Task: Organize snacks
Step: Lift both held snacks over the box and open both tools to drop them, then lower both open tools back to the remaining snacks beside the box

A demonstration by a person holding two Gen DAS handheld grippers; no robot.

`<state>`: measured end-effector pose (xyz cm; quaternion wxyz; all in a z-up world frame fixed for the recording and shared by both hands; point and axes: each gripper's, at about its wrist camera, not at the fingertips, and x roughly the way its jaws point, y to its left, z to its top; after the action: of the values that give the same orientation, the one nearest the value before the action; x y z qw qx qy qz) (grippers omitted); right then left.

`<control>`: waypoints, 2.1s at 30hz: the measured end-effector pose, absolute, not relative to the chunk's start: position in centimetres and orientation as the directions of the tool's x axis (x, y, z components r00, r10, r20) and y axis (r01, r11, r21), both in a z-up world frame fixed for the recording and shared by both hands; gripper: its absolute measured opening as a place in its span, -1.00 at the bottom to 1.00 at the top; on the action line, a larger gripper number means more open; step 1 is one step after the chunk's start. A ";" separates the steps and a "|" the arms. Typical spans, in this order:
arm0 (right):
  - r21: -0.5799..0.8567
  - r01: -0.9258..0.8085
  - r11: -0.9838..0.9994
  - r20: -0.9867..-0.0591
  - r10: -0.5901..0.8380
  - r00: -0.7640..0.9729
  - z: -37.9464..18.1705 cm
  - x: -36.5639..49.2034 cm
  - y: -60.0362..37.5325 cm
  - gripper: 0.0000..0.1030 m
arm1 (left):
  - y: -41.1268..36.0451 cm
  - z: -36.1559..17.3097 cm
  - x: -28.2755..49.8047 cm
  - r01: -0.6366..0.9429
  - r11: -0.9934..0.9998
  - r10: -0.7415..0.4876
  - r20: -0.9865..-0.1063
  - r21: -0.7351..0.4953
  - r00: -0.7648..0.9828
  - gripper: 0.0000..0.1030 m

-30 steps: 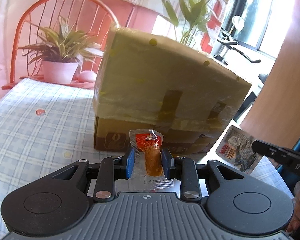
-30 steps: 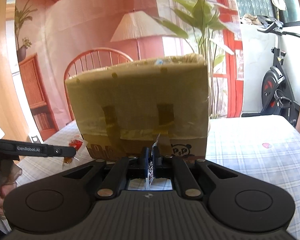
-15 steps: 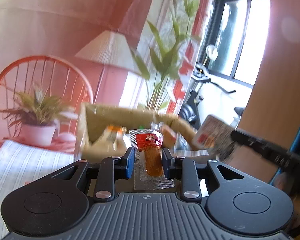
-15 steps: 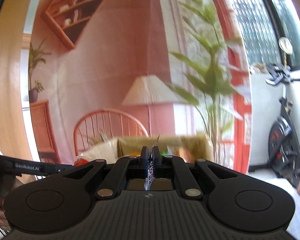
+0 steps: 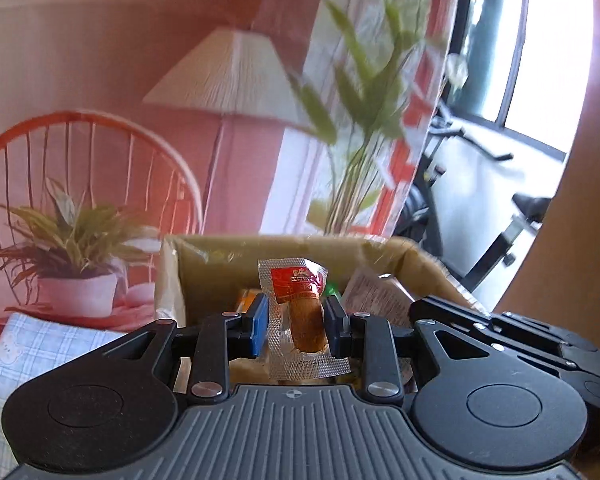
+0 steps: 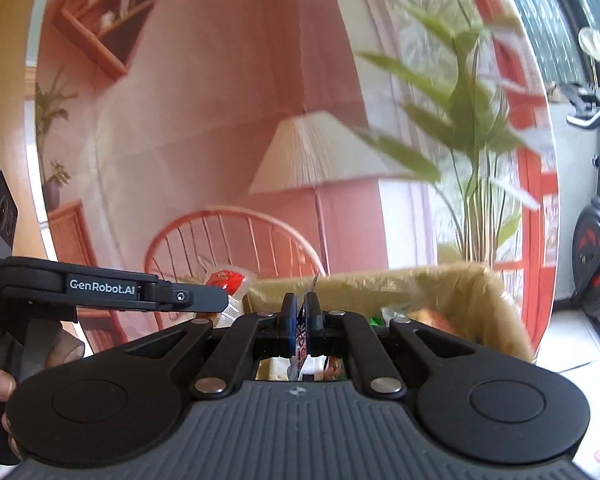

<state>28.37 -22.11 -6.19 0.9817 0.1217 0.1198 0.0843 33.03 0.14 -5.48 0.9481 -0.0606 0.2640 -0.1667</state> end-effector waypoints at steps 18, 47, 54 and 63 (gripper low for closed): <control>0.198 -0.191 0.961 -0.236 0.236 0.942 -8.1 18.7 -21.3 -0.37 | 2.7 -6.0 23.7 0.322 0.925 -0.378 -0.409 -0.201 0.831 0.21; 0.134 -0.320 0.938 -0.666 0.325 0.672 -24.5 14.1 -18.1 0.13 | 3.5 -18.3 21.0 0.176 0.939 -0.331 -0.638 -0.296 0.695 0.21; 0.096 -0.283 0.954 -0.662 0.274 0.698 -24.6 14.7 -18.2 -0.05 | 3.0 -18.8 21.1 0.176 0.939 -0.334 -0.658 -0.296 0.675 0.21; 0.141 -0.004 0.990 -0.637 0.094 0.765 -25.1 15.9 -23.3 -0.54 | 1.2 -19.9 22.3 0.207 0.932 -0.360 -0.685 -0.299 0.633 0.21</control>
<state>15.87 -23.34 -25.13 0.9371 0.0656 0.3418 0.0260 22.27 1.21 -19.86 0.8985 -0.0967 0.3981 -0.1577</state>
